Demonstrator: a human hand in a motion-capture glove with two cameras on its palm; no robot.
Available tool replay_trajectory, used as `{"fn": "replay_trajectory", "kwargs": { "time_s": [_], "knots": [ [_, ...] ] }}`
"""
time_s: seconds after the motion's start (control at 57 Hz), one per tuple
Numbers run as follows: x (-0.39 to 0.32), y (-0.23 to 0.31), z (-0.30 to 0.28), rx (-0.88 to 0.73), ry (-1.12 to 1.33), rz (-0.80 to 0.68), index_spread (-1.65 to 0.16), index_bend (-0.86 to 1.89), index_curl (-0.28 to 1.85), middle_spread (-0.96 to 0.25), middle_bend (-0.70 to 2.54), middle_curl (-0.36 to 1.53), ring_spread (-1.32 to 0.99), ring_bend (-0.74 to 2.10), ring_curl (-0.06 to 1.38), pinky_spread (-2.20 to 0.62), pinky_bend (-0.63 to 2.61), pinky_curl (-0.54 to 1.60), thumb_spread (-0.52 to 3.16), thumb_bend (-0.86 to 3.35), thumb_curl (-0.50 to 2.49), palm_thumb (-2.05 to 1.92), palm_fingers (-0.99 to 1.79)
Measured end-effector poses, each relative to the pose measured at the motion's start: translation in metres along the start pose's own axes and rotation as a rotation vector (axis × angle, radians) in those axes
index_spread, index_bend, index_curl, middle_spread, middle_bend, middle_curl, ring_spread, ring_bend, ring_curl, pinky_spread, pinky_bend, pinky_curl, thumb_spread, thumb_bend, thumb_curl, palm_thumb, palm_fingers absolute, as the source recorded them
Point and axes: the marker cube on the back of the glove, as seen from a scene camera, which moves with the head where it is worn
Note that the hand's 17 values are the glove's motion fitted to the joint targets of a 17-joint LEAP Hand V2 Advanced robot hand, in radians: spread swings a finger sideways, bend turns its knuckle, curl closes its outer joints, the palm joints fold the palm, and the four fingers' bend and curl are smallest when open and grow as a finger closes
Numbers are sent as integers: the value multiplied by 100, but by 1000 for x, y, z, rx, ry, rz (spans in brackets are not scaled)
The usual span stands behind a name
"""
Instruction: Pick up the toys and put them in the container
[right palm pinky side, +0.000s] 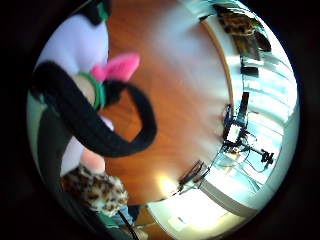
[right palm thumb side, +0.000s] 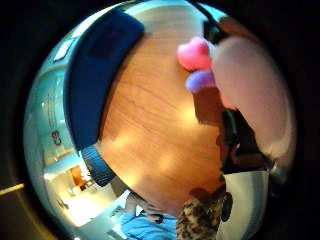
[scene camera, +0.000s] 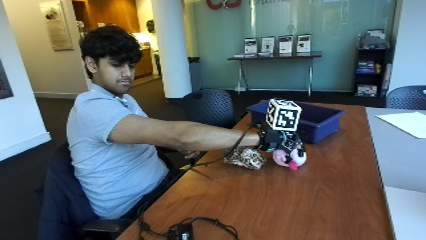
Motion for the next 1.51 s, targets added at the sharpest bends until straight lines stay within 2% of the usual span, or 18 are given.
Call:
{"fn": "replay_trajectory", "kwargs": {
  "time_s": [0.088,0.246,0.544,0.789,1.175,1.298,1.333,1.368,1.438,1.508],
  "knots": [
    [2,-1,-4,80,-36,-8,-35,23,34,2,17,20,-5,58,31,-17,116,39,166,31,30,43,53],
    [4,1,-20,138,-112,-10,-31,23,38,2,18,22,-10,73,39,-28,115,41,163,48,38,64,66],
    [-33,-1,-117,299,-103,-20,-28,20,41,1,18,24,-14,74,42,-33,114,41,161,65,42,74,68],
    [-86,-1,-196,407,-90,-112,-28,19,42,1,17,25,-15,71,43,-33,116,41,161,73,41,70,65],
    [-221,-36,-208,425,-73,-295,-30,17,40,1,17,27,-16,74,46,-34,123,43,162,87,37,58,58],
    [-235,-45,-200,334,-104,-300,-31,16,39,1,17,28,-17,76,48,-35,125,43,162,91,35,52,58],
    [-234,-46,-197,279,-115,-299,-31,16,38,1,16,28,-17,76,48,-35,127,44,163,93,35,51,56],
    [-234,-47,-194,239,-127,-297,-32,12,37,2,15,27,-16,70,48,-34,131,45,163,92,33,45,36],
    [-230,-46,-190,206,-156,-300,-31,11,38,3,16,29,-9,41,45,-21,132,48,158,72,20,8,-23],
    [-221,-42,-187,210,-165,-311,-31,9,32,4,13,27,-6,25,36,-11,128,43,152,56,14,-13,-30]
  ]
}}
